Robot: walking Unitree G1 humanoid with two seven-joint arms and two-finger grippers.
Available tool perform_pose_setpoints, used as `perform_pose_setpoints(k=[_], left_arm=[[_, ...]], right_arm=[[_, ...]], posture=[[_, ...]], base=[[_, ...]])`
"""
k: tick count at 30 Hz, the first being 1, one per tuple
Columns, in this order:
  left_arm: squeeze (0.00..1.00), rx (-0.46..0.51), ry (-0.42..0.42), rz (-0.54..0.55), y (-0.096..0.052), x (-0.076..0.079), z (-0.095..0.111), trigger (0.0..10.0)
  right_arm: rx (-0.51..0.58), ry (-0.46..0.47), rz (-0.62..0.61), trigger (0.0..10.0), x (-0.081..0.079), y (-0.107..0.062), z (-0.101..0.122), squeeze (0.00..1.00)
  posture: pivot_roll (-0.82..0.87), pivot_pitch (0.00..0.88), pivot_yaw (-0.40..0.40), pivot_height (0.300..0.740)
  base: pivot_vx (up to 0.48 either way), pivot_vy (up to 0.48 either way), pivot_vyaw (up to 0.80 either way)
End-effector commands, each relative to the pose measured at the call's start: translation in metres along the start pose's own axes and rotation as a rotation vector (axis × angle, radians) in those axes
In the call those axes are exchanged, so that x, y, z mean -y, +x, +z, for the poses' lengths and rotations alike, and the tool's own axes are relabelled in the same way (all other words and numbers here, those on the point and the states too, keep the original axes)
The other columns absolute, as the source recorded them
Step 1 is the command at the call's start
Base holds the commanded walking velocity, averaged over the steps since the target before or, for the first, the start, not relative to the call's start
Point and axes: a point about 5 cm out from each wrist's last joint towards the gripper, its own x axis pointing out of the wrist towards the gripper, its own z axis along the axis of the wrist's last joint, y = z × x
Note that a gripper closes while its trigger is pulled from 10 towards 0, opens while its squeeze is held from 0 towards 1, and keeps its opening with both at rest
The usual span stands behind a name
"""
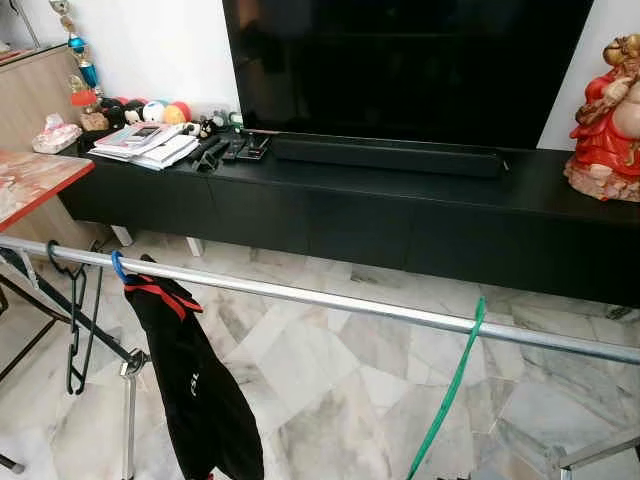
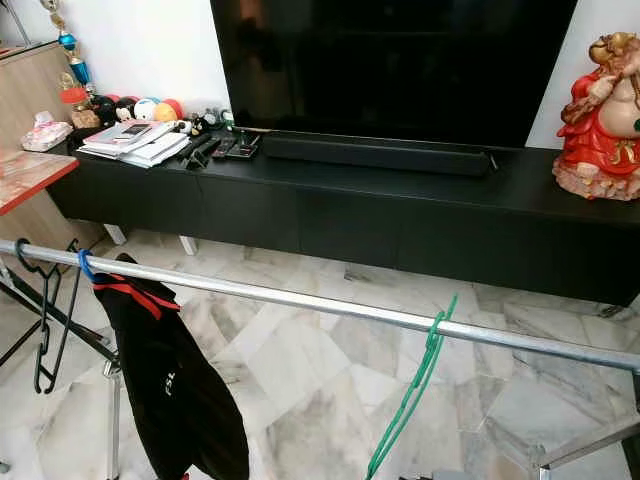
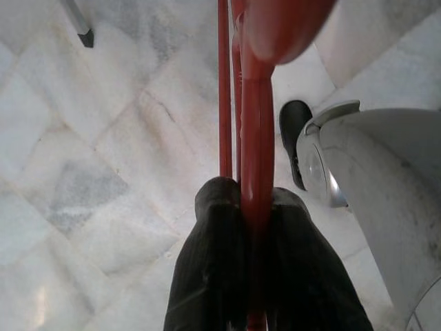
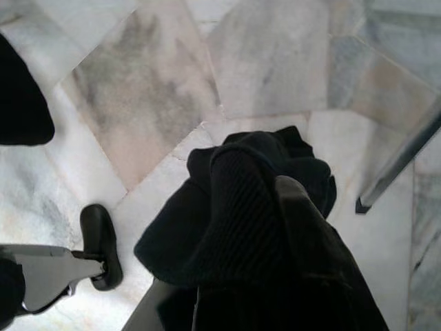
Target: Hang hanger
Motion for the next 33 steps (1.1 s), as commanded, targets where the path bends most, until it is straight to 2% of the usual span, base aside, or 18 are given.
perform_pose_setpoints(k=[1,15,33], left_arm=[[0.0,-0.03,-0.007,-0.007,0.0,0.003,-0.0043,10.0],[0.0,-0.042,0.0,-0.021,0.0011,0.0103,-0.0011,10.0],[0.0,-0.048,0.023,-0.039,0.0008,0.01,-0.003,10.0]], right_arm=[[0.021,-0.012,0.026,10.0,-0.0062,0.001,0.0059,0.0],[0.019,-0.035,0.038,10.0,-0.0062,0.0006,0.0039,0.0],[0.017,-0.03,0.031,10.0,-0.0067,0.0004,0.0026,0.0]], posture=[[0.03,0.024,0.026,0.74],[0.03,0.024,0.026,0.74],[0.03,0.023,0.027,0.74]], base=[[0.0,0.472,0.0],[0.0,0.47,0.0],[0.0,0.466,0.0]])
